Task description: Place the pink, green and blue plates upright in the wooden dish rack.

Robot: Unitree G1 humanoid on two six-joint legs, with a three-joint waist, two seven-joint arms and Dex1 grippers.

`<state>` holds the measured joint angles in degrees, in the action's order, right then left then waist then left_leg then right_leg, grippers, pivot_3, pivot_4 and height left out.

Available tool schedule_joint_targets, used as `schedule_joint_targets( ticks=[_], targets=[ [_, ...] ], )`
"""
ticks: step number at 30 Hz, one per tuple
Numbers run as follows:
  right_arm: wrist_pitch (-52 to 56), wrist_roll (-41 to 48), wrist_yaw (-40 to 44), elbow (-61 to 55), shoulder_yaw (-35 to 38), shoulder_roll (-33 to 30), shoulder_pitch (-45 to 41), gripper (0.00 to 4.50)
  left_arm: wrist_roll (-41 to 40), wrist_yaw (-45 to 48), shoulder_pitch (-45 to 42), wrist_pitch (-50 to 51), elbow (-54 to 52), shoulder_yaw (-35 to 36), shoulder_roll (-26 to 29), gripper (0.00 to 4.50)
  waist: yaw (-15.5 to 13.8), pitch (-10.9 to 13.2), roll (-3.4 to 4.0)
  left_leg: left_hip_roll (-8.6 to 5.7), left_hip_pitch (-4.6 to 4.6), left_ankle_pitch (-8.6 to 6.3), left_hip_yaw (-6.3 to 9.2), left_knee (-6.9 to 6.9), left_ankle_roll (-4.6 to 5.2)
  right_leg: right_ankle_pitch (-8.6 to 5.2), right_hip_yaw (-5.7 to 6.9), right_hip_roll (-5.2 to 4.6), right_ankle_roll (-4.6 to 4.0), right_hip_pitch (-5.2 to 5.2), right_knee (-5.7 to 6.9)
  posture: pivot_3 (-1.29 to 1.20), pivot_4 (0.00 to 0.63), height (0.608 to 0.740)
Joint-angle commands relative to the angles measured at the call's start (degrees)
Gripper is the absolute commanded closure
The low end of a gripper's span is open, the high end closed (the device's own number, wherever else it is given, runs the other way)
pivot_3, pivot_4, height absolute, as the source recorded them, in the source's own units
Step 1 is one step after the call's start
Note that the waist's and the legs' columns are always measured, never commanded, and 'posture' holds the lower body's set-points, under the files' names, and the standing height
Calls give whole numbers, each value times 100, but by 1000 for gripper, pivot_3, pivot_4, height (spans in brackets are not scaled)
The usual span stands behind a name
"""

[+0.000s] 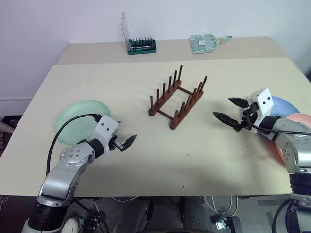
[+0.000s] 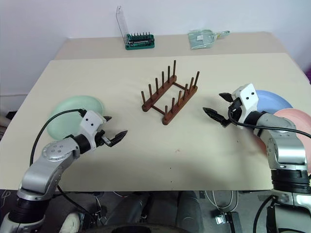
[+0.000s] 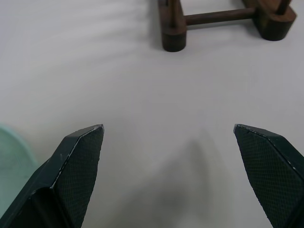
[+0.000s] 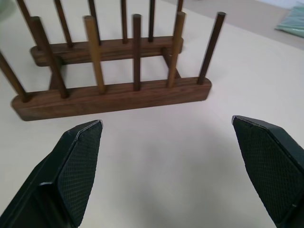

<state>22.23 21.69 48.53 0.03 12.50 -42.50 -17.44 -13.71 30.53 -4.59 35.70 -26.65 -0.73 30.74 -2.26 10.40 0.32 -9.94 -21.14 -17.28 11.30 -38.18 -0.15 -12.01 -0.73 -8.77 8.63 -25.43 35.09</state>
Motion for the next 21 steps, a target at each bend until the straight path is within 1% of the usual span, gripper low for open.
schedule_joint_targets(
  ticks=[1,6,12,14,16,18,20,21],
  targets=[
    [-96,9,-71,-155,56,18,-66,48,-68,43,59,-8,-208,32,28,0,1,0,0,0,1,0,-4,0,1,3,-5,1,1,0,-2,0,150,740],
    [-133,-6,-106,-257,-45,96,-2,48,-72,70,123,-41,-213,-12,39,0,-2,0,-1,14,8,-3,-24,1,4,9,-17,13,-3,-1,-5,0,150,740],
    [8,89,-71,-672,-203,148,203,48,-219,248,53,34,-240,-110,34,0,-2,1,-1,20,10,-3,-30,1,4,13,-19,17,-7,-2,-6,0,150,740],
    [162,254,13,-972,-191,109,372,48,-335,437,-46,153,-336,-406,-23,0,-6,1,-1,20,9,-3,-31,1,4,13,-19,17,-7,-2,-7,0,150,740],
    [323,384,112,-1368,-239,58,629,48,-144,377,-262,206,-214,-843,-157,0,-27,1,-2,20,8,-3,-30,2,4,13,-19,17,-6,-1,-9,0,150,740],
    [469,409,85,-1749,-383,68,818,48,2,296,-407,203,-67,-1065,-252,0,-25,2,-9,20,6,-4,-31,1,5,15,-19,16,-2,0,-12,0,150,740],
    [495,283,-58,-2149,-636,181,1077,48,502,-69,-748,87,347,-1655,-631,0,-16,1,-10,20,6,-4,-32,1,6,16,-20,17,-1,0,-14,0,150,740],
    [528,248,-156,-2299,-723,259,1195,48,685,-360,-954,206,633,-1878,-966,0,-17,-1,-12,20,9,-4,-35,1,6,16,-21,16,-1,0,-13,0,150,740]
  ],
)
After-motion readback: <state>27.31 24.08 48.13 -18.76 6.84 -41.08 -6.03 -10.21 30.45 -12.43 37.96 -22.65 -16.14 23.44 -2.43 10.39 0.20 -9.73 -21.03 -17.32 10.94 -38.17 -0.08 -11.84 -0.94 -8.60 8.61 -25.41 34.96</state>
